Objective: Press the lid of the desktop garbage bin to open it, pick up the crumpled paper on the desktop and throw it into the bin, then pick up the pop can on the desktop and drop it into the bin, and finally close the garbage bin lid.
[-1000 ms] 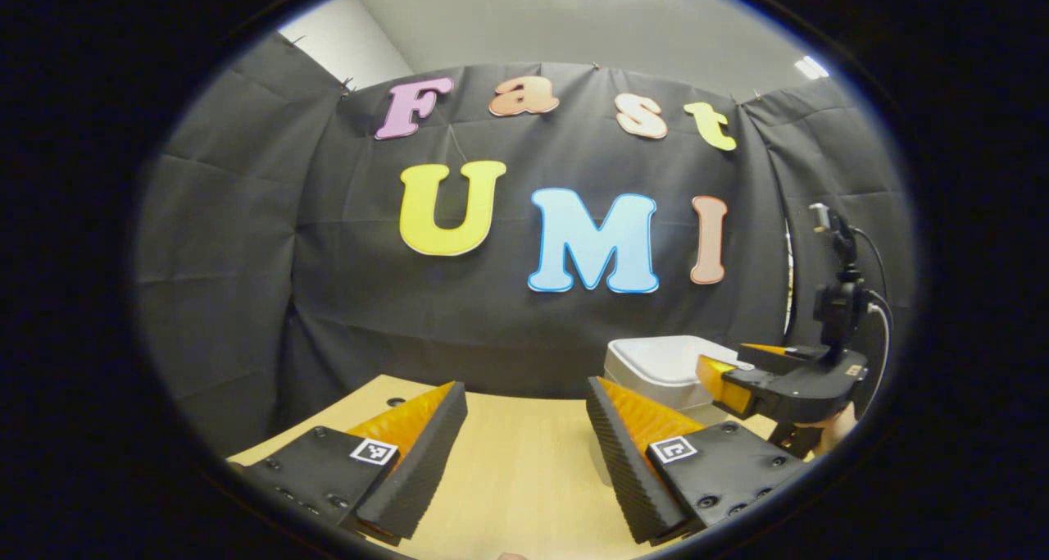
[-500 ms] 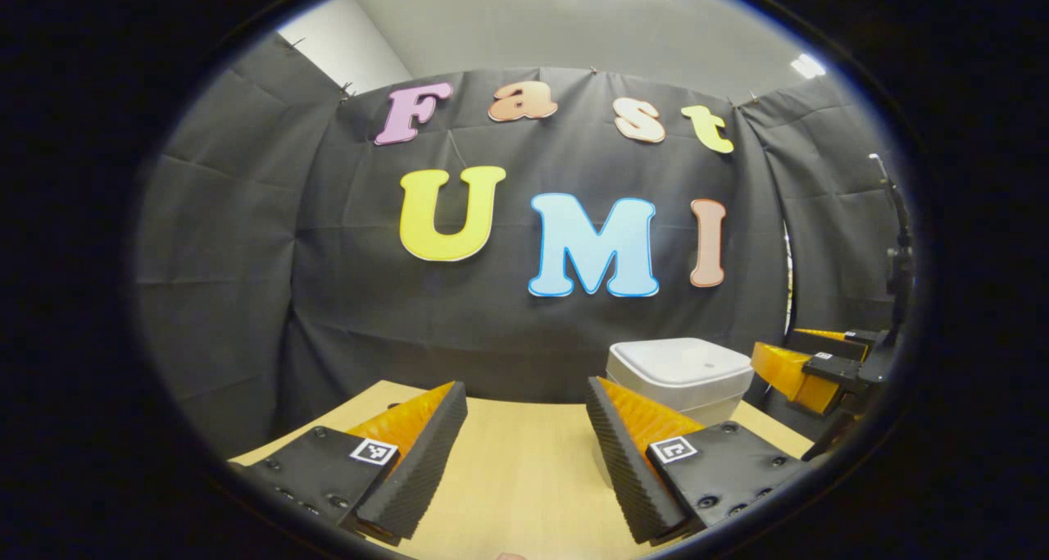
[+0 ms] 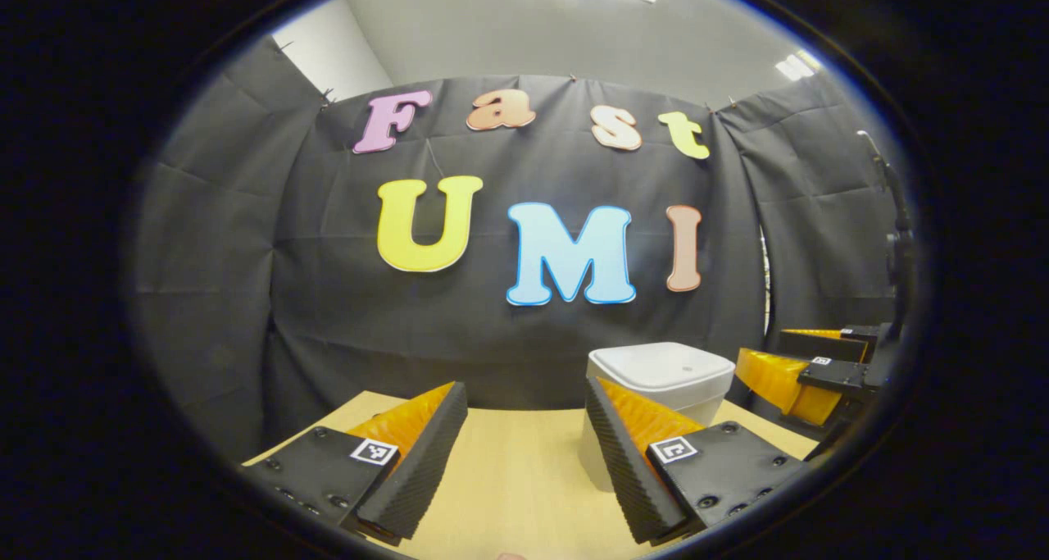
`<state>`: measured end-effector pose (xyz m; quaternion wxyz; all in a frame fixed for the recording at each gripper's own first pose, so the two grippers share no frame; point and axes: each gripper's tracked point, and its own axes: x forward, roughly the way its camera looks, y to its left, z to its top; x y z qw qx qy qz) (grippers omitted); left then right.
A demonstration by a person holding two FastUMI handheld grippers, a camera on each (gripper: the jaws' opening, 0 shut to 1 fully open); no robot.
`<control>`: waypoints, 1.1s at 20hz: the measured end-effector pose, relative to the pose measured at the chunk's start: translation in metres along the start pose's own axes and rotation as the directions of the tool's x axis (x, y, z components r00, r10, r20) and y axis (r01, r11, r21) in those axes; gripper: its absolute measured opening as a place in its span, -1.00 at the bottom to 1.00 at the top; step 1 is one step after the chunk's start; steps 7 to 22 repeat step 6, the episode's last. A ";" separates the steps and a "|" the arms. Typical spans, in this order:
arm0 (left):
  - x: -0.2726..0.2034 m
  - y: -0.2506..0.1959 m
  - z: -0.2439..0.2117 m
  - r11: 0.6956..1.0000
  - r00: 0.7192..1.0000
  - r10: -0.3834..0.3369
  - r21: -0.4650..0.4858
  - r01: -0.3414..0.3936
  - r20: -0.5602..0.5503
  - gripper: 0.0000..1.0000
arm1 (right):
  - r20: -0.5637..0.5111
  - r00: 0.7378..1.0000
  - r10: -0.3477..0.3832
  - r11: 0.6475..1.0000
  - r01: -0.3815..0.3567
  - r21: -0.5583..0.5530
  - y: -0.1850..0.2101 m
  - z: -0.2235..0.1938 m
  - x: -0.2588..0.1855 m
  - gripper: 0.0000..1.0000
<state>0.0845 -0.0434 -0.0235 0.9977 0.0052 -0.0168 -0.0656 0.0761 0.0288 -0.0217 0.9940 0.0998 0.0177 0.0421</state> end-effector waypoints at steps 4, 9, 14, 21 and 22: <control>0.003 -0.007 -0.006 0.999 0.999 -0.037 -0.014 0.036 -0.005 0.94 | -0.003 1.000 -0.029 1.000 0.029 -0.003 -0.004 0.000 -0.005 0.93; 0.003 -0.010 -0.001 0.999 0.999 -0.048 -0.015 0.048 0.005 0.94 | 0.006 0.999 -0.031 0.999 0.031 0.007 -0.004 0.004 -0.007 0.92; 0.003 -0.010 -0.001 0.999 0.999 -0.048 -0.015 0.048 0.005 0.94 | 0.006 0.999 -0.031 0.999 0.031 0.007 -0.004 0.004 -0.007 0.92; 0.003 -0.010 -0.001 0.999 0.999 -0.048 -0.015 0.048 0.005 0.94 | 0.006 0.999 -0.031 0.999 0.031 0.007 -0.004 0.004 -0.007 0.92; 0.003 -0.010 -0.001 0.999 0.999 -0.048 -0.015 0.048 0.005 0.94 | 0.006 0.999 -0.031 0.999 0.031 0.007 -0.004 0.004 -0.007 0.92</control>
